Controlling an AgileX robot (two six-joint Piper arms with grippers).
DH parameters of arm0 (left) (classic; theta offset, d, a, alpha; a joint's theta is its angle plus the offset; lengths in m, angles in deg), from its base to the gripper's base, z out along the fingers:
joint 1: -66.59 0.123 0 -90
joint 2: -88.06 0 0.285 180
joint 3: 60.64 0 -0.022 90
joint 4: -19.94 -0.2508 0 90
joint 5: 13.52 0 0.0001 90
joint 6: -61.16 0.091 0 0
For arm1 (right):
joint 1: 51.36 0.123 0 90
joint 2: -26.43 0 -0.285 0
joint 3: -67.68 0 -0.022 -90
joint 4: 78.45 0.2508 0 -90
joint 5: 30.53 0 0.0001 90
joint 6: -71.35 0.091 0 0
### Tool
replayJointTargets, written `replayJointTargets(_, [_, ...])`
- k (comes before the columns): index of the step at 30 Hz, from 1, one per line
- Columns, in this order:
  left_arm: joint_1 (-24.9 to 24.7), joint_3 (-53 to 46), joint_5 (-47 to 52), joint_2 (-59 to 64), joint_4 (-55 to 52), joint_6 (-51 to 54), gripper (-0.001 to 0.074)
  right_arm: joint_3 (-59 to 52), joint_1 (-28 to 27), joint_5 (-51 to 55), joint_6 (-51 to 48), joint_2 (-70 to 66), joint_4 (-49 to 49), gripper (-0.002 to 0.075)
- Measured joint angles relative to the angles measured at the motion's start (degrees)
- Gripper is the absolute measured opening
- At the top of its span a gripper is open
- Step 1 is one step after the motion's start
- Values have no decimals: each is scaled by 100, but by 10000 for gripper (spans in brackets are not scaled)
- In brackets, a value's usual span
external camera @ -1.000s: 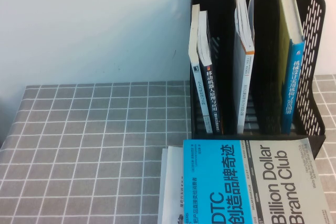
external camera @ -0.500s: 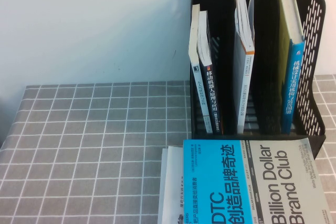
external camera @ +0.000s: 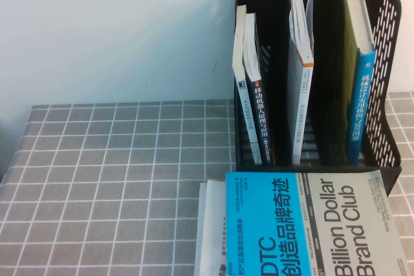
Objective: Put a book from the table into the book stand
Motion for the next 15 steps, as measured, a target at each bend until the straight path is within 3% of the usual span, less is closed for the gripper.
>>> replayJointTargets(5, [0, -23, -448, 0, -26, 0, -3, -36, 0, -818, 0, 0, 0, -3])
replayJointTargets(10, [0, -23, -2015, 0, -98, 41, -3, -36, 0, -2795, 0, 0, -13, -3])
replayJointTargets(15, [0, -23, -3419, 0, -98, 12, -3, -36, 0, -4090, 0, 0, -13, -3])
